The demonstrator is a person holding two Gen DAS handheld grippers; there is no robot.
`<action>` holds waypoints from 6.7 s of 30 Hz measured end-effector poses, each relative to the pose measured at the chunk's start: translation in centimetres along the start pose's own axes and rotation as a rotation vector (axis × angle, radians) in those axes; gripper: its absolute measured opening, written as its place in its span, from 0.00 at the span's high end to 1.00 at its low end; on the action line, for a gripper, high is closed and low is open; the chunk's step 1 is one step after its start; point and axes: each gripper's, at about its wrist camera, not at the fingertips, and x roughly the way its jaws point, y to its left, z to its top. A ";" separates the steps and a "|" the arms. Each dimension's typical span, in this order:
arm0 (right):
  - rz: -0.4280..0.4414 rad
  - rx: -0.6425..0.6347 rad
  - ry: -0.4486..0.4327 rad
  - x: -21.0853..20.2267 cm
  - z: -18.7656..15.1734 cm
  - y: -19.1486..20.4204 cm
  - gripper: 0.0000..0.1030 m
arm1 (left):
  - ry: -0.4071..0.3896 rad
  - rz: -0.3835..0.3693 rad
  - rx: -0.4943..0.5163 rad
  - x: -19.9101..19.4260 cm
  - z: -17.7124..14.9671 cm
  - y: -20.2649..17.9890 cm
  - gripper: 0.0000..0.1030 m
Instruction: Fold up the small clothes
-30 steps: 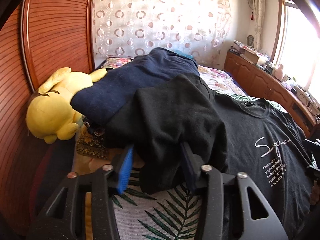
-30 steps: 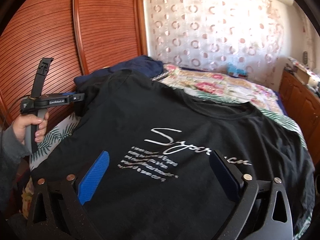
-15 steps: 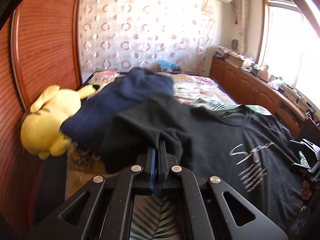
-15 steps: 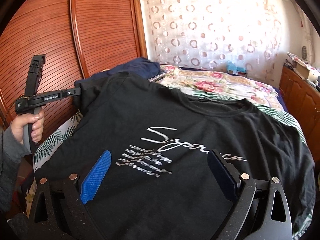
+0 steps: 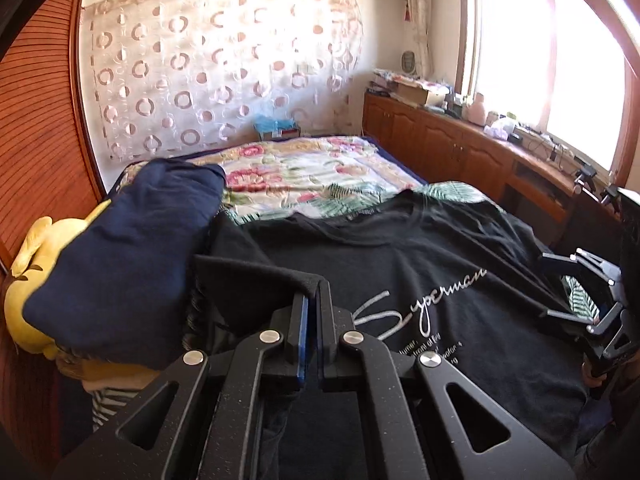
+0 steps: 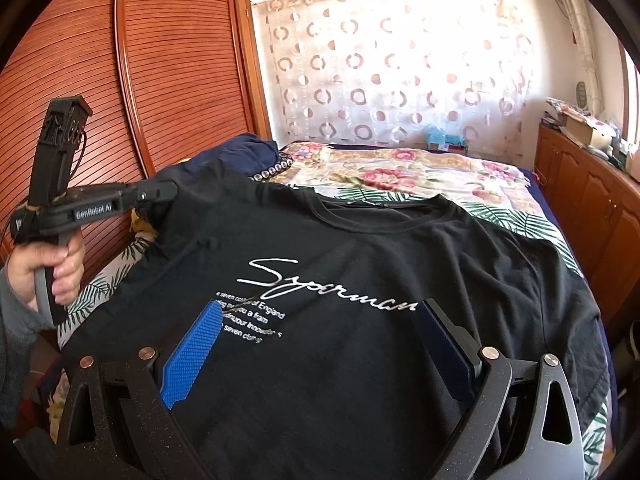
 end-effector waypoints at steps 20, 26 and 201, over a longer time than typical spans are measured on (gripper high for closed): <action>0.074 -0.085 0.049 3.7 4.6 1.7 0.21 | -0.119 0.052 -0.083 -7.1 -3.1 2.8 0.21; 0.121 -0.133 0.078 7.9 7.2 2.9 0.24 | -0.127 0.106 -0.127 -7.7 -4.6 4.2 0.21; -0.272 0.122 0.115 -10.2 -3.7 -13.2 0.47 | 0.024 -0.001 -0.024 0.0 -5.1 -5.3 0.21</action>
